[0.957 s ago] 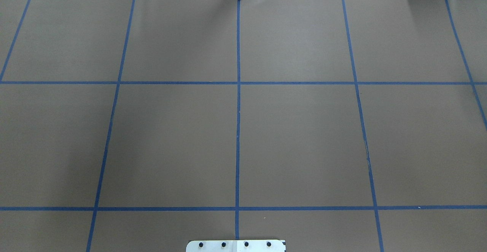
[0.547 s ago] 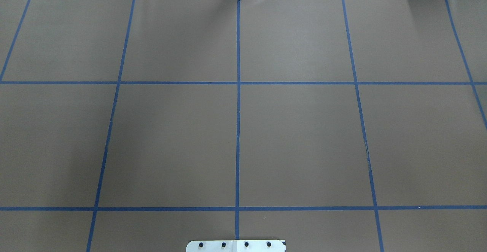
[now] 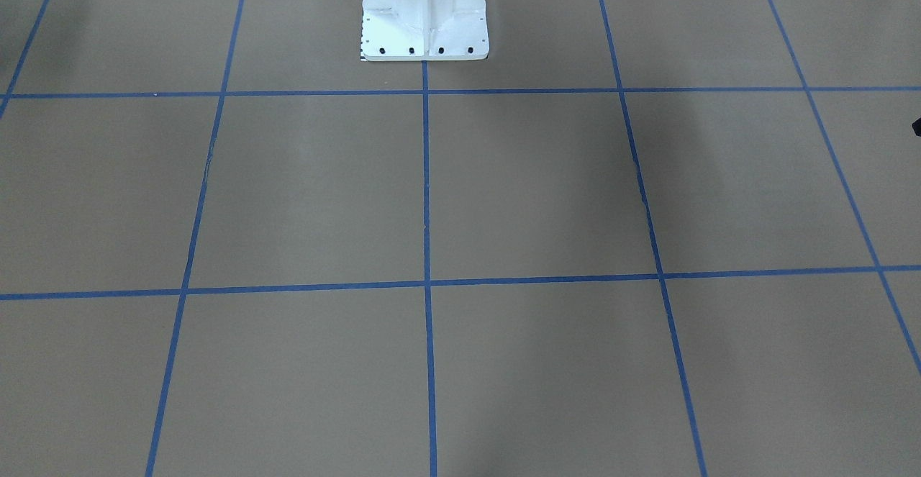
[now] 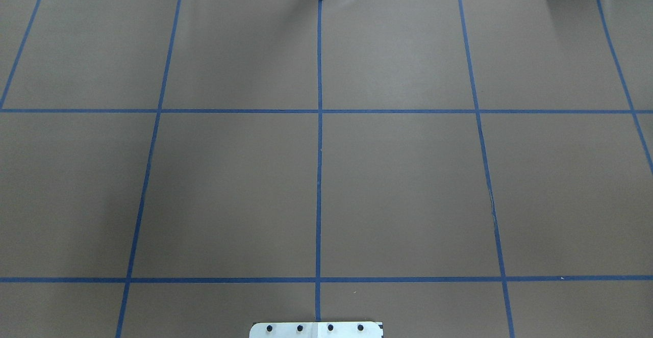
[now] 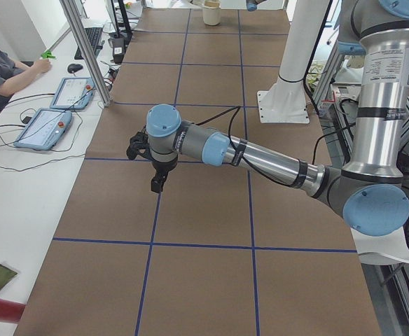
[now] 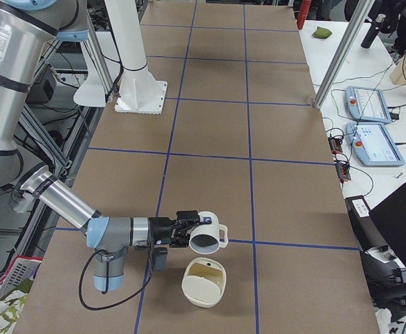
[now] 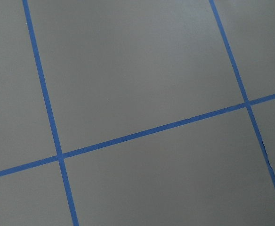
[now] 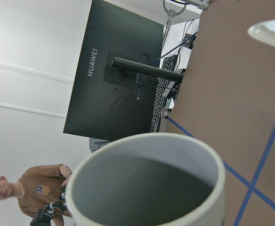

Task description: Left arm hands cup to right arm to dump lemon

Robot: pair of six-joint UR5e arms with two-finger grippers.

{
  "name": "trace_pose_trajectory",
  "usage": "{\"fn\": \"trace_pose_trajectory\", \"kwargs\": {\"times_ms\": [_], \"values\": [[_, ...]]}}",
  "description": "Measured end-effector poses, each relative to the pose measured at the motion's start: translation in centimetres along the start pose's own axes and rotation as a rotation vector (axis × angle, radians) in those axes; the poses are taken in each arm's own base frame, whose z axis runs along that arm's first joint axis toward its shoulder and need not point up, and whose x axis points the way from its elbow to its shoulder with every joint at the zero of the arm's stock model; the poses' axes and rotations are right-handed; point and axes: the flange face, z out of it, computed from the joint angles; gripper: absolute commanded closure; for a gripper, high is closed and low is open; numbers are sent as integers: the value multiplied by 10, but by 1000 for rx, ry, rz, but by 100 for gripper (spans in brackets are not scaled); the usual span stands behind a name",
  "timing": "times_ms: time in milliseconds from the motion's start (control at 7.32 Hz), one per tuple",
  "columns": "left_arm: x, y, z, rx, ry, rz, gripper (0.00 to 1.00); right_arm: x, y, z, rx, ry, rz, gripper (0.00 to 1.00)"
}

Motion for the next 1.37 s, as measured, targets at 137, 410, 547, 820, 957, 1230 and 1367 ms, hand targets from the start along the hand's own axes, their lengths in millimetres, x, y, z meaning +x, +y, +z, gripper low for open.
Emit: {"fn": "trace_pose_trajectory", "kwargs": {"times_ms": [137, 410, 547, 820, 957, 1230, 1367], "values": [[1, 0, -1, 2, 0, 3, 0, -4, -1, 7, -7, -11, 75, 100], [4, -1, -3, 6, 0, 8, 0, -15, -2, 19, -26, -53, 239, 100], [5, -1, -4, 7, 0, 9, 0, -17, -2, 19, -47, -82, 326, 100], [7, -2, -5, 11, 0, 14, 0, -12, -8, 4, -82, -154, 500, 100], [8, -2, -7, 13, 0, 16, 0, -9, -14, -4, -79, -190, 578, 100], [10, -1, -8, 15, 0, 19, 0, -5, -24, -16, -57, -226, 681, 100], [11, -1, -8, 16, 0, 20, 0, -4, -27, -19, -53, -236, 732, 100]]}}
